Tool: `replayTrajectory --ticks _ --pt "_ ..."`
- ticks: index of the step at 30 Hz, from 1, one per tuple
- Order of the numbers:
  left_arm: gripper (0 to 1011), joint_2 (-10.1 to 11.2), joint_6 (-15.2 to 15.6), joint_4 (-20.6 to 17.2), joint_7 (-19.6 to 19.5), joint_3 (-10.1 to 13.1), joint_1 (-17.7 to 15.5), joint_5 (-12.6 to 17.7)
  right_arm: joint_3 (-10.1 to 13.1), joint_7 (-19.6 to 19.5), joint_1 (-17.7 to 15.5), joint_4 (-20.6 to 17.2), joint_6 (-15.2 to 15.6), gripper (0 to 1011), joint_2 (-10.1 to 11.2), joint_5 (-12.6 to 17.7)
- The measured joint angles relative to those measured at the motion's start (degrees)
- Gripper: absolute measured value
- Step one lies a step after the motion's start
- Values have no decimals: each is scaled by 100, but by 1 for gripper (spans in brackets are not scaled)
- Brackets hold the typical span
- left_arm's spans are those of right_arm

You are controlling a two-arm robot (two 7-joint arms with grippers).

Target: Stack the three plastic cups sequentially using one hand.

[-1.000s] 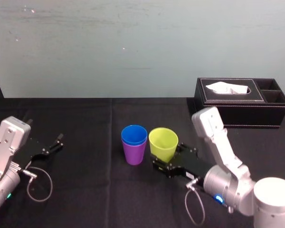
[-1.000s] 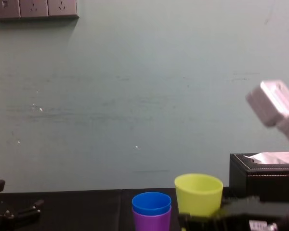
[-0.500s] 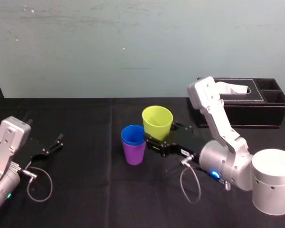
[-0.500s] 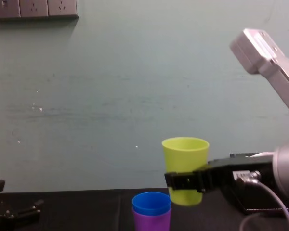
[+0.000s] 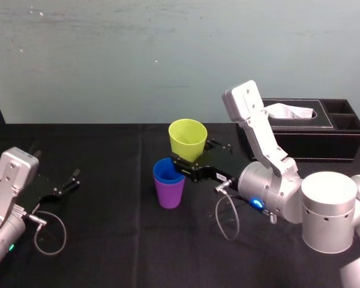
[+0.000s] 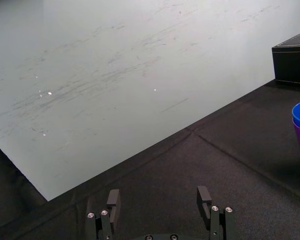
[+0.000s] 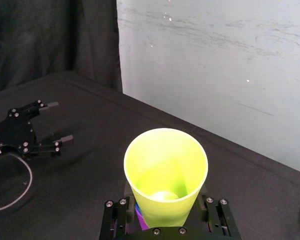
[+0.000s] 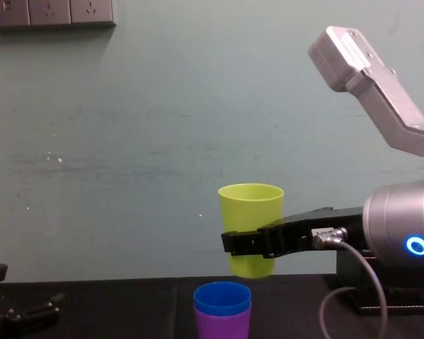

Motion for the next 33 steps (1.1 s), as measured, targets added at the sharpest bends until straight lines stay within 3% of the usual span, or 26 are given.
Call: replayTrajectory --ticks 20,33 --pt "1000 0 0 0 0 0 0 0 -196 97 439 893 -334 697 -282 111" --pt "1000 0 0 0 0 0 0 0 -321 57 539 1211 -525 697 -375 26"
